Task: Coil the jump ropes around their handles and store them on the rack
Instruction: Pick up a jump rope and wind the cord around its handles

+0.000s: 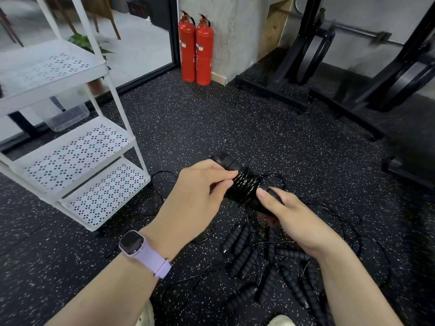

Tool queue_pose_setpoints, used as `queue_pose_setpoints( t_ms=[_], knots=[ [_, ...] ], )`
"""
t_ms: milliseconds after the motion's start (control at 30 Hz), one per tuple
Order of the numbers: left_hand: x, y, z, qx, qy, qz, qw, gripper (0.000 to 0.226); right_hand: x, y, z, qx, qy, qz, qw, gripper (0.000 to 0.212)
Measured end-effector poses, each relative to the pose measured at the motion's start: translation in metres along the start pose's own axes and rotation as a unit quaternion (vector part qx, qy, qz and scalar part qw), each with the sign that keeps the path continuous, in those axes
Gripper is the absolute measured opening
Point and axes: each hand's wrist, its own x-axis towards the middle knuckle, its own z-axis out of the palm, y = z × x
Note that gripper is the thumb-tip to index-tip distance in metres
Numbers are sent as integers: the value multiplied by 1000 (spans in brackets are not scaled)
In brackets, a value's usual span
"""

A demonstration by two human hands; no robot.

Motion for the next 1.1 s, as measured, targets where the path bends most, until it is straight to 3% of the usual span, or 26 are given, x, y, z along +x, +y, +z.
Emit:
queue_pose_setpoints(
  t_ms=[133,367,533,700,800,900,1100],
  knots=[
    [1,-1,0,-44,40,-56,997,23,-1,0,1,-1,-15,16,1000,47],
    [2,-5,1,-62,58,-122,989,20,-2,-4,2,-19,-38,28,999,27],
    [3,-10,-4,-23,-8,-128,991,19,-5,-2,-1,-24,-54,56,997,47],
    [2,-9,-9,37,-67,-55,996,19,-6,3,-6,-16,-45,80,996,69],
    [0,-7,-6,48,-74,-15,996,21,-6,0,-5,-12,-51,70,996,32],
    [-1,-7,-4,55,-75,-12,996,26,-8,-2,-5,-4,-51,67,996,31],
    [-4,3,2,5,53,-17,998,29,-4,3,-6,48,-42,59,996,52]
  ],
)
